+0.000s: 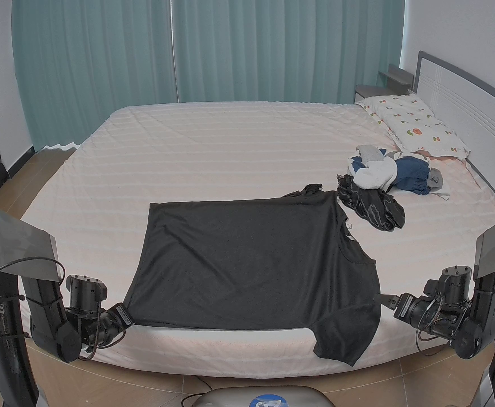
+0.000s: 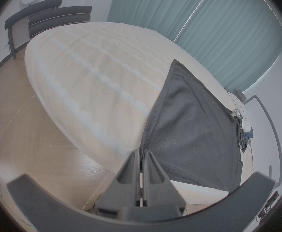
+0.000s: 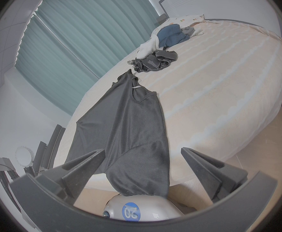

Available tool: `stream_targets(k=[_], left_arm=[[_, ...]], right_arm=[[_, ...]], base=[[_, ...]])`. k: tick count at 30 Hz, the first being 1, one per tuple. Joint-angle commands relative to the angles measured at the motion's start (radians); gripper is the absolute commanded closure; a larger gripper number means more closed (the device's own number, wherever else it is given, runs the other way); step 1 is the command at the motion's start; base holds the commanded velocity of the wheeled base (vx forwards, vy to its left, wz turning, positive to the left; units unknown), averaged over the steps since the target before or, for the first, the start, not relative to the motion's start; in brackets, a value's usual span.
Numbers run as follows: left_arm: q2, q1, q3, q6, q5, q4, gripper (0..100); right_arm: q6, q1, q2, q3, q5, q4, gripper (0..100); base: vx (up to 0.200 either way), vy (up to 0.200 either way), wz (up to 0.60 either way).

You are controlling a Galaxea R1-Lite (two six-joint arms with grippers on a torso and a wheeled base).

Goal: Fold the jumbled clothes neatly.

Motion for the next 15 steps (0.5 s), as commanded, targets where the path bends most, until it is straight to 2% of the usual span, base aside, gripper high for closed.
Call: stream_targets(k=[1,8,15], left_arm=[[-0.014,0.022,0.020,0.001,0.001,0.000,100],[-0.008,0.036,0.028,-0.007,-0.012,0.000,100],[-0.024,0.062,0.019,-0.047,-0.088,0.002,100]], right_arm=[[-0.001,0.000,0.011,0.002,0.003,-0.017,0],[0.001,0.003,0.072,-0.029,0.030,-0.017,0],[-0.001,0.010,0.144,-0.124,0.032,-0.014,0]], base=[[0.000,0.000,0.00],[0.000,0.000,0.00],[0.000,0.000,0.00]])
